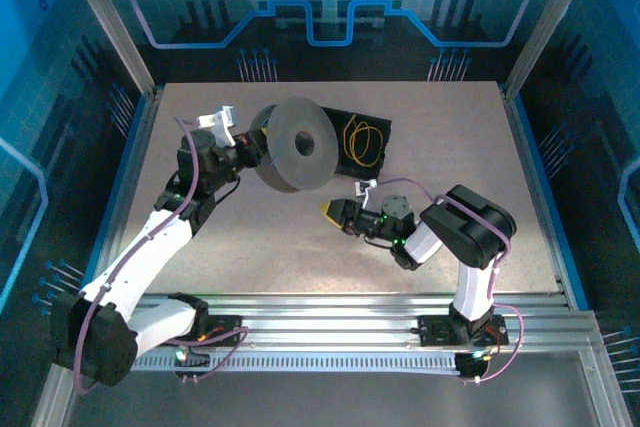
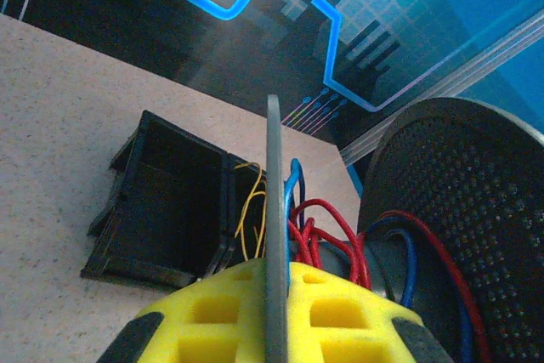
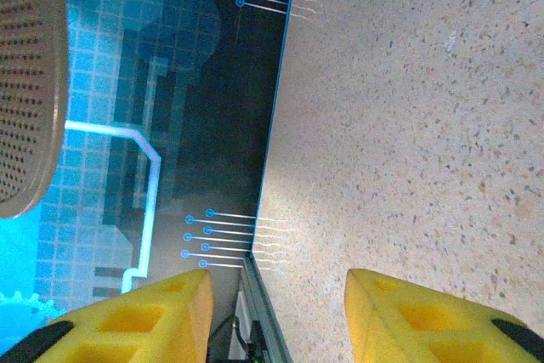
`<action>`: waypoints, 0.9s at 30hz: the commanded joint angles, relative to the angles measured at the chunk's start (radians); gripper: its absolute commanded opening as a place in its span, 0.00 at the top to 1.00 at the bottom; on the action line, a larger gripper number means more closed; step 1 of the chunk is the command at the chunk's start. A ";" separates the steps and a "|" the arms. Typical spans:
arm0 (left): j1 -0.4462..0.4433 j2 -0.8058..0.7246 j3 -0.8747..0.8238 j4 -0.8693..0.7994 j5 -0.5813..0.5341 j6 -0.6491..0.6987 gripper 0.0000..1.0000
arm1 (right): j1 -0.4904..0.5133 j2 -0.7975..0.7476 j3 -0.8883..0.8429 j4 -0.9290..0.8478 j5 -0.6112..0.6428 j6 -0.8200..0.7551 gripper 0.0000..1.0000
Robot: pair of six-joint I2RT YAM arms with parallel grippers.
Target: Wrap the cables
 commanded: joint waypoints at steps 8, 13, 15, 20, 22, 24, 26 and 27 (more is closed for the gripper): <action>0.000 0.009 0.185 -0.323 -0.065 0.235 1.00 | -0.006 -0.343 0.033 -0.449 -0.110 -0.396 0.51; -0.037 0.063 0.255 -0.460 -0.162 0.337 1.00 | 0.086 -0.687 0.187 -1.101 0.101 -0.875 0.45; -0.063 0.084 0.275 -0.489 -0.197 0.367 1.00 | 0.087 -0.748 0.231 -1.182 0.077 -0.936 0.45; -0.122 0.161 0.340 -0.565 -0.209 0.416 1.00 | 0.212 -0.869 0.346 -1.366 0.258 -1.313 0.44; -0.147 0.194 0.375 -0.617 -0.227 0.439 1.00 | 0.275 -0.891 0.378 -1.426 0.384 -1.527 0.43; -0.173 0.229 0.410 -0.667 -0.253 0.468 1.00 | 0.331 -0.887 0.413 -1.494 0.513 -1.743 0.44; -0.192 0.255 0.441 -0.705 -0.285 0.488 1.00 | 0.384 -0.879 0.413 -1.468 0.647 -1.900 0.45; -0.199 0.265 0.450 -0.720 -0.296 0.497 1.00 | 0.410 -0.880 0.411 -1.444 0.694 -1.940 0.46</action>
